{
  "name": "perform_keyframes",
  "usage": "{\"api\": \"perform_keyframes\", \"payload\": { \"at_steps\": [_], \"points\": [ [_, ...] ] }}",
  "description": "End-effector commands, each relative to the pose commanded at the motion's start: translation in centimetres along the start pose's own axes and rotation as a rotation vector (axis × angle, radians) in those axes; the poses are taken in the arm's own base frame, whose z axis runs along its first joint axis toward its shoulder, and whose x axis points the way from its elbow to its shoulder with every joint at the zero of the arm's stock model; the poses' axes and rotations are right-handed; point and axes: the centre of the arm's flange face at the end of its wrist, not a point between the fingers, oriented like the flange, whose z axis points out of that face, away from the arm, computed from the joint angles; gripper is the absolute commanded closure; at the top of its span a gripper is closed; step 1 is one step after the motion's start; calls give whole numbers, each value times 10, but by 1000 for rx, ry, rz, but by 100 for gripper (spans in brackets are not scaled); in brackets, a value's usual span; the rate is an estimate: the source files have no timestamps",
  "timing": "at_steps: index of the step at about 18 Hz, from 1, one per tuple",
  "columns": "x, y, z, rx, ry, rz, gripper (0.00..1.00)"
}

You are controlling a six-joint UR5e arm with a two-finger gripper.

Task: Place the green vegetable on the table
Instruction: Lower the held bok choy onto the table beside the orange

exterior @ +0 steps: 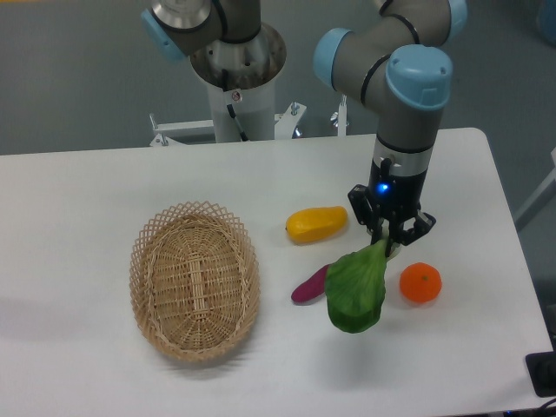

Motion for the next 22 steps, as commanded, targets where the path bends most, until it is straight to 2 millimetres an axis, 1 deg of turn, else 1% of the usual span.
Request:
{"api": "perform_keyframes", "payload": {
  "at_steps": [2, 4, 6, 7, 8, 11, 14, 17, 20, 22],
  "points": [
    [0, -5, 4, 2, 1, -23, 69],
    [-4, -8, 14, 10, -19, -30, 69],
    [-8, -21, 32, 27, -50, -43, 69],
    [-10, -25, 43, 35, -63, -51, 69],
    [-12, -25, 49, 39, -72, -49, 69],
    [-21, -23, 75, 29, -62, -25, 69],
    [-25, -18, 102, 12, -42, 90, 69],
    [-27, -14, 124, 7, -28, 153, 69],
    [-21, -10, 132, -3, -13, 199, 69],
    [-15, -3, 140, -29, 1, 225, 69]
  ]
}}
